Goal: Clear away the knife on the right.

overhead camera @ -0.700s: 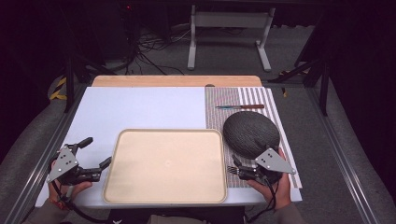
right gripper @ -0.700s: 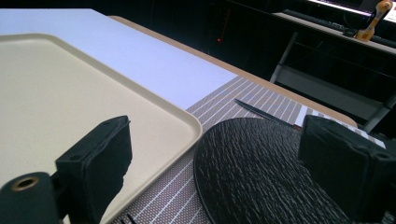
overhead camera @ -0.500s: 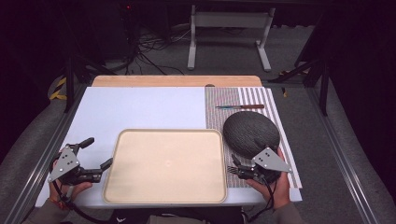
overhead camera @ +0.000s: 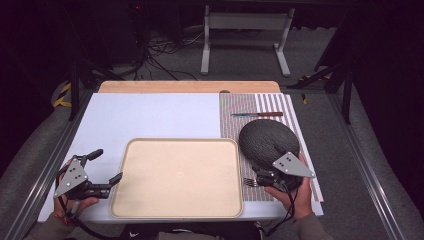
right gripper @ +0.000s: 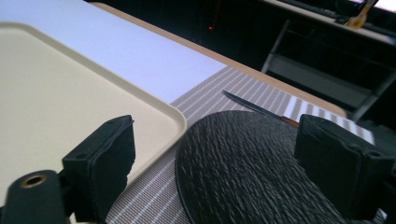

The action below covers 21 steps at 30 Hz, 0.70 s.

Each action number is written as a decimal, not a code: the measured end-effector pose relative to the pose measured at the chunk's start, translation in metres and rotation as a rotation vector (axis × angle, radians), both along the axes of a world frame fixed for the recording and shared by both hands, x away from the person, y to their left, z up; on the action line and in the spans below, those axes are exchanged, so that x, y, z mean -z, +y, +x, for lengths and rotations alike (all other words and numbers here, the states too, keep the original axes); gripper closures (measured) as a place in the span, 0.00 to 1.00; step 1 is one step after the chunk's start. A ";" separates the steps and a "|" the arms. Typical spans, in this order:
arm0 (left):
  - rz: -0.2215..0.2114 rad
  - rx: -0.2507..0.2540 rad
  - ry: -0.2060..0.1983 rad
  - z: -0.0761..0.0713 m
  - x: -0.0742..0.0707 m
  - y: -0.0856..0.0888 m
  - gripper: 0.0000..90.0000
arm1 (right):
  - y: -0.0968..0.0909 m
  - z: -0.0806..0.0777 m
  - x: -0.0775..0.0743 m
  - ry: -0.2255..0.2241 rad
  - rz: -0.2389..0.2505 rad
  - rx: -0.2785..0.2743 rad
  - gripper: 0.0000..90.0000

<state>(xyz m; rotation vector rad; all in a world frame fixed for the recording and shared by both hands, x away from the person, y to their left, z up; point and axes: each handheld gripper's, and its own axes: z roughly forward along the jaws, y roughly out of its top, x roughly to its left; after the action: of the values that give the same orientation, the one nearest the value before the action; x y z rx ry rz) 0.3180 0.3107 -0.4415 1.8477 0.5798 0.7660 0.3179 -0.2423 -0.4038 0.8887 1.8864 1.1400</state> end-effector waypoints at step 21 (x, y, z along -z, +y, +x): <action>0.012 0.016 0.007 0.004 0.000 -0.004 0.08 | 0.011 0.063 -0.039 0.132 -0.035 -0.082 0.24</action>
<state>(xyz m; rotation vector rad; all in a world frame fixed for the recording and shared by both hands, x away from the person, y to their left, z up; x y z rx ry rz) 0.3221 0.3068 -0.4420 1.8646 0.5648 0.7545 0.3804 -0.2309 -0.3644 0.8937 2.0606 1.1161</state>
